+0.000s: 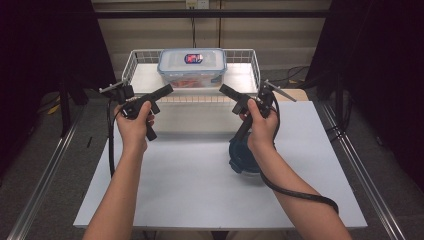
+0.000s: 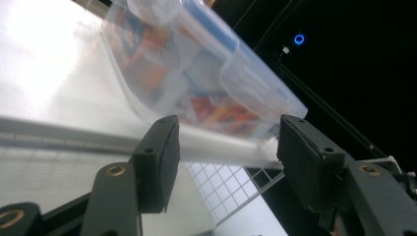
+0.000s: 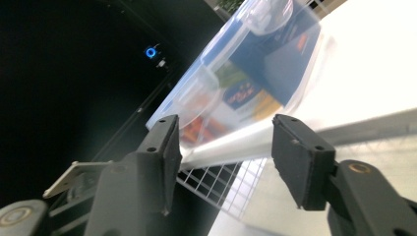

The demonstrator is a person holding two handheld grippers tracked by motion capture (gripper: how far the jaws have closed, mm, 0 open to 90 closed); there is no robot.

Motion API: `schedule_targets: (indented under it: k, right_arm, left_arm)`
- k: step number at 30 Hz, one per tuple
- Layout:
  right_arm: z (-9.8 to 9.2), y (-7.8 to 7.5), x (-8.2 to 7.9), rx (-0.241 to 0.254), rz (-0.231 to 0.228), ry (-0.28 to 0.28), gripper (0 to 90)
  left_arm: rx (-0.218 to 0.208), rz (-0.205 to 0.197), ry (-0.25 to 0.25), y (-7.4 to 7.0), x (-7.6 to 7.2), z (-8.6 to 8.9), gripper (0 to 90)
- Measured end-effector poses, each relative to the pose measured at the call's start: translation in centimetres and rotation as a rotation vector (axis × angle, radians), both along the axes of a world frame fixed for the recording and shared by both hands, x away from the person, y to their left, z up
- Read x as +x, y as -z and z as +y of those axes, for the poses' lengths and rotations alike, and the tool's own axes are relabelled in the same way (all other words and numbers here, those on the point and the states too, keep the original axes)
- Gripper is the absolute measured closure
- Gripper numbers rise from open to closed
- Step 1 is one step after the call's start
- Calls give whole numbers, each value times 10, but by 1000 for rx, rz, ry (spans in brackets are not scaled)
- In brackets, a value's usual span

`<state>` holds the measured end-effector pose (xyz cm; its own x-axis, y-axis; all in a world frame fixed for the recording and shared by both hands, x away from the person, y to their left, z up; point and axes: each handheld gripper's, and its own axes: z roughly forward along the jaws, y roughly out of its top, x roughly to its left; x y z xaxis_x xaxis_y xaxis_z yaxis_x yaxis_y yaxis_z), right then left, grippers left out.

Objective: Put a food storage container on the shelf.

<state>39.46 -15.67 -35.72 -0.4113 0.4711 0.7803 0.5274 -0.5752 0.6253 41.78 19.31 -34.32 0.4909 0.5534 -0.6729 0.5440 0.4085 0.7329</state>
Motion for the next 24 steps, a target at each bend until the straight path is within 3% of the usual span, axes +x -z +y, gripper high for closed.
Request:
schedule_targets:
  k: [4,5,11,13,16,19,24]
  right_arm:
    - [-3,4,-5,-3,-2,-15,402]
    - [-5,6,-8,-10,0,-17,391]
    - [-10,14,-16,-3,4,-31,346]
    - [-12,16,-18,1,3,-34,341]
    - [-14,18,-21,1,7,-37,333]
    - [-20,22,-27,-18,4,-36,325]
    - [-28,23,-33,-24,-3,-35,309]
  left_arm:
    - [-3,6,29,7,-5,-4,393]
    - [17,6,40,10,-8,-6,380]
    - [7,15,72,18,-15,-15,327]
    - [25,18,78,21,-16,-17,298]
    - [8,27,83,24,-18,-19,261]
    - [36,20,90,28,-19,-20,247]
    - [21,42,100,34,-21,-26,210]
